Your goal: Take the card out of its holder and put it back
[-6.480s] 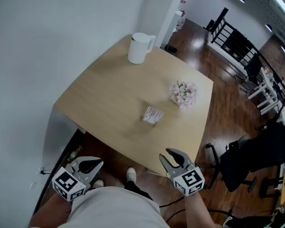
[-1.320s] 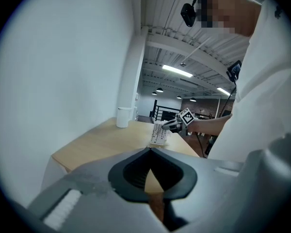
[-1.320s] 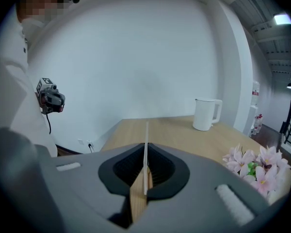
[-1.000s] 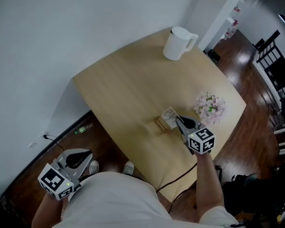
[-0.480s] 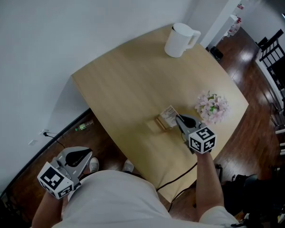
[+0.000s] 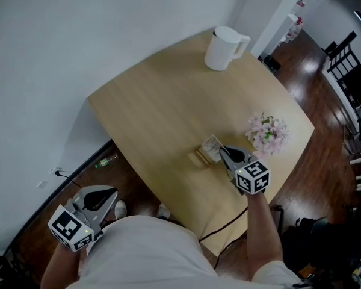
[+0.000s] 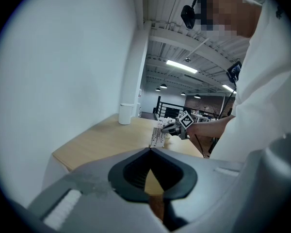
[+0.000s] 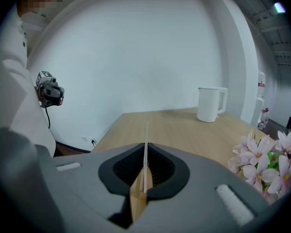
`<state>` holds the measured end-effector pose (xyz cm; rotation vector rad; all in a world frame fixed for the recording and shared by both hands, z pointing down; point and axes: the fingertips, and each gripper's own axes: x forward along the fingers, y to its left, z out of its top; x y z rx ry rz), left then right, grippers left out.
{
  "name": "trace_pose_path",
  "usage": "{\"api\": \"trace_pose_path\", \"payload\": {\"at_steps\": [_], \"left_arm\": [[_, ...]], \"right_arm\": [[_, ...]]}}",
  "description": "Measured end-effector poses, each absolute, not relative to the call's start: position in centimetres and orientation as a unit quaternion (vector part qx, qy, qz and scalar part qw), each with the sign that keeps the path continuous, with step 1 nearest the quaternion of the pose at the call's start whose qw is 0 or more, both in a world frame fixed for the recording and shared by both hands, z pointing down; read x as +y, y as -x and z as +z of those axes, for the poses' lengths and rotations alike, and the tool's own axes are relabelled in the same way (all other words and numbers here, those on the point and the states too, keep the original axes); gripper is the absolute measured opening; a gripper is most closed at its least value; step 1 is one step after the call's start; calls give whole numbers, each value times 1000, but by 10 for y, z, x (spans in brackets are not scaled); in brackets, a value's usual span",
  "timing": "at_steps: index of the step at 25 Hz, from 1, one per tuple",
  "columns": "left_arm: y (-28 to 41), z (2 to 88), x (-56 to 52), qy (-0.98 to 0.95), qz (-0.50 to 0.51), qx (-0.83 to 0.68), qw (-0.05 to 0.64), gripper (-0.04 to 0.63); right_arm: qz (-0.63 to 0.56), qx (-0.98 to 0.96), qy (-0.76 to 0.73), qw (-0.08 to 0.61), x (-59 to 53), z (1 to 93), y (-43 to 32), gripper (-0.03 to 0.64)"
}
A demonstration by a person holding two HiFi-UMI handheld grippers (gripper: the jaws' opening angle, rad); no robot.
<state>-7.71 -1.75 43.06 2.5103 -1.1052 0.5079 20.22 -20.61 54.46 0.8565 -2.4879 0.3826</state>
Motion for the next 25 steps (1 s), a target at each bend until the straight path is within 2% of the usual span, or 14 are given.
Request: {"api": "trace_pose_path", "payload": {"at_steps": [20, 25], "left_arm": [[61, 446, -12, -881, 201, -373, 209, 6], [59, 447, -1, -881, 212, -364, 217, 6]], "right_arm": [[157, -906, -316, 234, -210, 586, -203, 28], [146, -900, -353, 209, -212, 571, -208, 120]]}}
